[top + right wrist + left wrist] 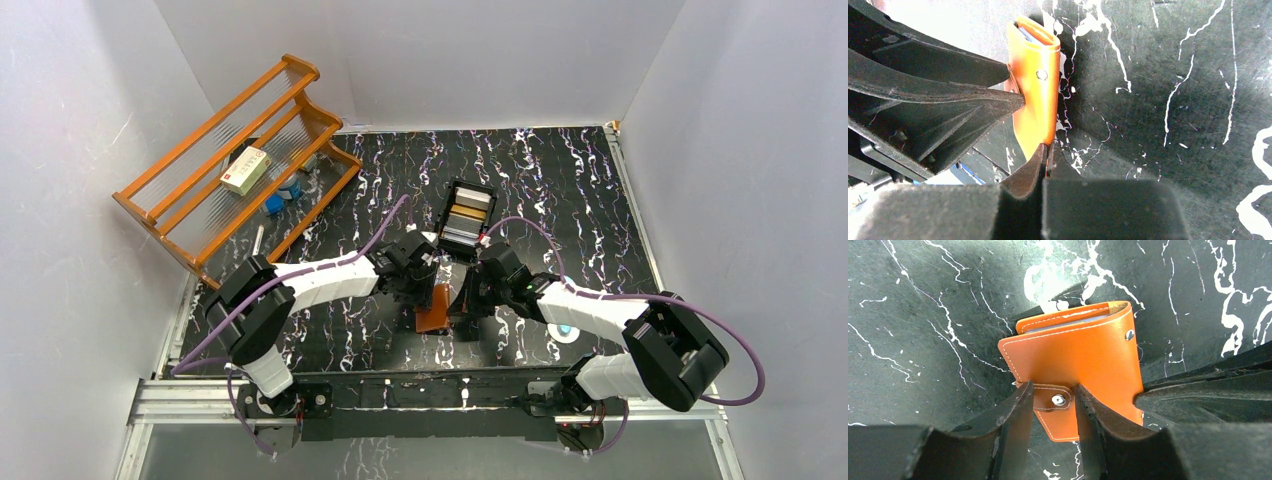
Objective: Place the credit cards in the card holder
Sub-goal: Open the card holder at the center of the board.
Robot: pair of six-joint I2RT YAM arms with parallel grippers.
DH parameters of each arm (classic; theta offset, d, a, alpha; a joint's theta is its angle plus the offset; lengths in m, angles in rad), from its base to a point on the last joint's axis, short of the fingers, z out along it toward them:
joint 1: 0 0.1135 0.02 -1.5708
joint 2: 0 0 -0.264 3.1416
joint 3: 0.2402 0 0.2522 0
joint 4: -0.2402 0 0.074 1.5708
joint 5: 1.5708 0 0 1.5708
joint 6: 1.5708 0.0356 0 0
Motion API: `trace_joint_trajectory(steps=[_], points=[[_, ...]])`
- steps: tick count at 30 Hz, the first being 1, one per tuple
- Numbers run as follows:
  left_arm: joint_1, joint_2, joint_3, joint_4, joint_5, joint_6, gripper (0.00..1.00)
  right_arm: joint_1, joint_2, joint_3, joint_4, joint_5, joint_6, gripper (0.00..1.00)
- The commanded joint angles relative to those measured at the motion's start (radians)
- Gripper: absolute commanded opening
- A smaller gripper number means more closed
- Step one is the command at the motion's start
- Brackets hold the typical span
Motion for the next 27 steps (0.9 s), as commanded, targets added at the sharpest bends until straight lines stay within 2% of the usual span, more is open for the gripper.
trace_joint_trajectory(steps=[1, 5, 7, 12, 15, 20, 21, 24, 27], points=[[-0.018, 0.022, 0.009, -0.084, -0.050, 0.020, 0.34, 0.000, -0.017, 0.037, 0.021, 0.001, -0.003, 0.00], [-0.018, 0.008, -0.006, -0.089, -0.065, 0.025, 0.26, 0.000, -0.020, 0.031, 0.020, 0.008, -0.001, 0.00], [-0.019, 0.002, -0.005, -0.097, -0.084, 0.029, 0.15, 0.000, -0.023, 0.027, 0.020, 0.012, -0.001, 0.00], [-0.019, -0.033, 0.022, -0.142, -0.117, 0.038, 0.01, -0.001, -0.034, 0.013, -0.001, 0.062, -0.006, 0.00], [-0.014, -0.070, 0.039, -0.176, -0.117, 0.038, 0.00, -0.010, -0.029, -0.007, -0.017, 0.101, -0.019, 0.00], [0.010, -0.173, 0.019, -0.178, -0.034, 0.014, 0.00, -0.067, -0.019, -0.032, -0.043, 0.121, -0.063, 0.00], [0.019, -0.203, 0.009, -0.164, -0.005, 0.010, 0.00, -0.075, -0.020, -0.028, -0.062, 0.135, -0.068, 0.03], [0.034, -0.285, -0.034, -0.078, 0.097, -0.017, 0.00, -0.079, -0.041, 0.038, -0.188, 0.183, -0.080, 0.29], [0.038, -0.352, -0.074, 0.029, 0.217, -0.066, 0.00, -0.078, -0.087, 0.108, -0.273, 0.165, -0.090, 0.45]])
